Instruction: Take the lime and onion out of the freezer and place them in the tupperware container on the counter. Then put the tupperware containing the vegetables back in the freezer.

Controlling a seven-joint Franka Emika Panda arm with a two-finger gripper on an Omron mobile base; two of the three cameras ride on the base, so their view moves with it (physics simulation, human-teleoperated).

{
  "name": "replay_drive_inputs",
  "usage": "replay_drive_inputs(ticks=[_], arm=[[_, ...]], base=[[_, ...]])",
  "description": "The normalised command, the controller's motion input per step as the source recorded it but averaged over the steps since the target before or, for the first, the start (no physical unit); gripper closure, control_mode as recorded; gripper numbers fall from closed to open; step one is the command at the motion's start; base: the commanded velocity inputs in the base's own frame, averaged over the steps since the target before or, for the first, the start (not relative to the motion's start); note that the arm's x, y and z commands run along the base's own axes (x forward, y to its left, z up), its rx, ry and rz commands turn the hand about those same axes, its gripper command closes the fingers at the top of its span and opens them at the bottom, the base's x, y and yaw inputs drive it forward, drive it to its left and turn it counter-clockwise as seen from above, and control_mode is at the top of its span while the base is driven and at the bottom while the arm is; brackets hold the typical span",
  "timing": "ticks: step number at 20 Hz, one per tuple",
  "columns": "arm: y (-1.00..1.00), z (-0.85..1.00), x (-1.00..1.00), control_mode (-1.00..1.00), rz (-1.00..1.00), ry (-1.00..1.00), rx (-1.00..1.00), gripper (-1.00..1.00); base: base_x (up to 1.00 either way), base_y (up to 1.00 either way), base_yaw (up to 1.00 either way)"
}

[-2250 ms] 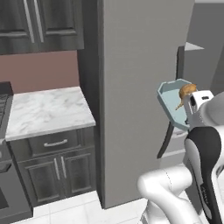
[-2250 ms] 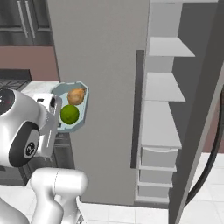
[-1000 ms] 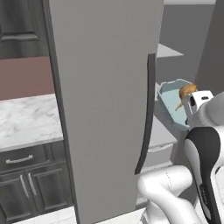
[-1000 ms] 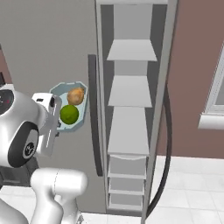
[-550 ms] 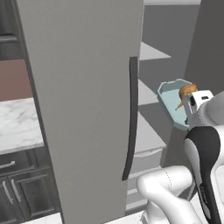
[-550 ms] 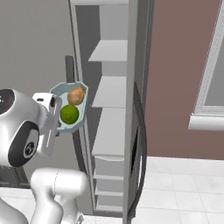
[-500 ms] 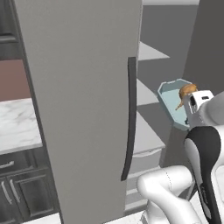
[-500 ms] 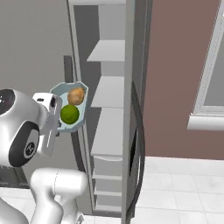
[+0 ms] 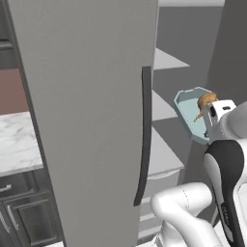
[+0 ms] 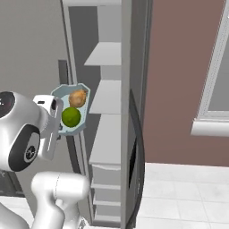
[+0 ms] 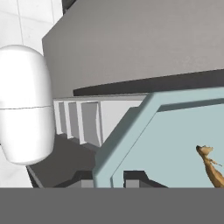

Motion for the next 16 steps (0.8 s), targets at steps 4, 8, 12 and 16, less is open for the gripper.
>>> replay_drive_inputs(ticks=[4,8,12,16], arm=[[0.0,0.0,0.0,1.0,0.0,0.0,0.0,1.0],[0.0,0.0,0.0,1.0,0.0,0.0,0.0,1.0],[0.0,0.0,0.0,1.0,0.0,0.0,0.0,1.0],[0.0,0.0,0.0,1.0,0.0,0.0,0.0,1.0]], base=[[0.38,-0.25,0.0],[0.19,-0.27,0.0],[0.22,-0.22,0.0],[0.37,0.0,0.0]])
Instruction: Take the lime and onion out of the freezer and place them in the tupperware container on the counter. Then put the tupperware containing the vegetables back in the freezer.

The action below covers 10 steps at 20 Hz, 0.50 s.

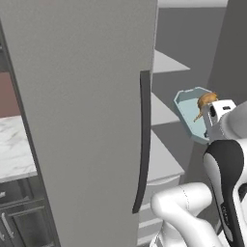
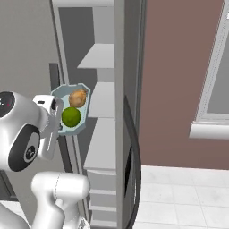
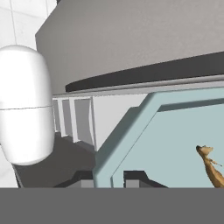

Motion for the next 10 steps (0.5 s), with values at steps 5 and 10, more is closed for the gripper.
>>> replay_drive_inputs(ticks=[5,10], arm=[[0.0,0.0,0.0,1.0,0.0,0.0,0.0,1.0],[0.0,0.0,0.0,1.0,0.0,0.0,0.0,1.0]], base=[[0.35,-0.03,0.0],[0.07,-0.04,-0.01]])
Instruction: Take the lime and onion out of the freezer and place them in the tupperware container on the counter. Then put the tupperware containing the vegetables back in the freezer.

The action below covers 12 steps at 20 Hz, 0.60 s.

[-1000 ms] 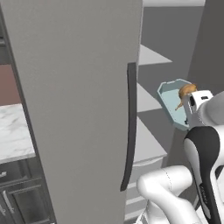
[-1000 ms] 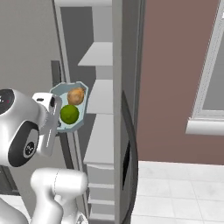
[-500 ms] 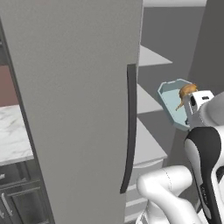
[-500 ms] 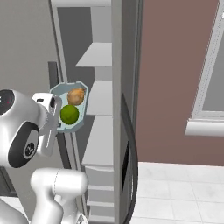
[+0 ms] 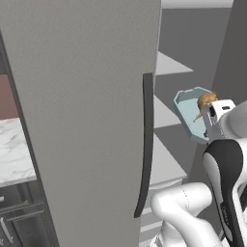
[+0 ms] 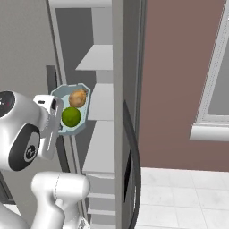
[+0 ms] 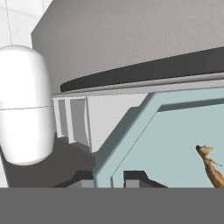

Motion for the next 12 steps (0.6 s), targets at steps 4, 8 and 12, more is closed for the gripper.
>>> replay_drive_inputs(ticks=[4,8,12], arm=[[0.0,0.0,0.0,1.0,0.0,0.0,0.0,1.0],[0.0,0.0,0.0,1.0,0.0,0.0,0.0,1.0],[0.0,0.0,0.0,-1.0,0.0,0.0,0.0,1.0]], base=[[0.0,0.0,0.0],[0.0,0.0,0.0],[0.0,0.0,0.0]])
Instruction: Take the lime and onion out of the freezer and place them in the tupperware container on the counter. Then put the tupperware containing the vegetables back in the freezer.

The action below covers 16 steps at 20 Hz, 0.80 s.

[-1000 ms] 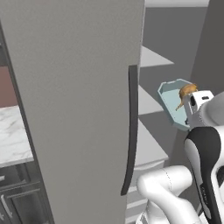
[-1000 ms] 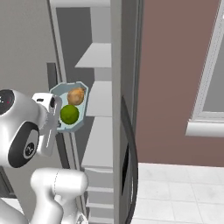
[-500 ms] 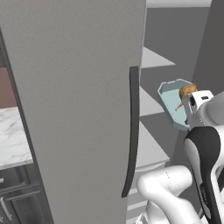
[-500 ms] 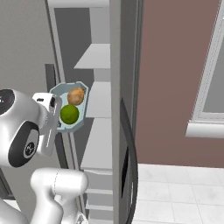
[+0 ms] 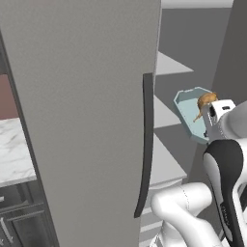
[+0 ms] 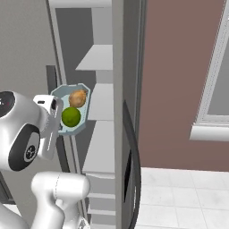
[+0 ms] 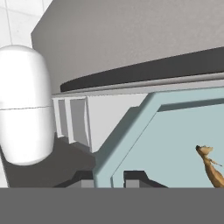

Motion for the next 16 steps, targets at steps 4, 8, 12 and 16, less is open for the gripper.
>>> replay_drive_inputs(ticks=[4,8,12,16], arm=[[0.0,0.11,0.0,-1.0,-0.02,0.0,0.0,1.0],[0.0,0.15,0.04,-1.0,-0.06,0.0,0.0,1.0],[0.0,0.12,0.23,-1.0,-0.02,-0.01,0.0,1.0],[-0.04,0.1,0.27,-1.0,0.0,0.0,0.0,1.0]], base=[[0.0,0.0,0.0],[0.0,0.0,0.0],[0.0,0.0,0.0],[0.0,0.0,0.0]])
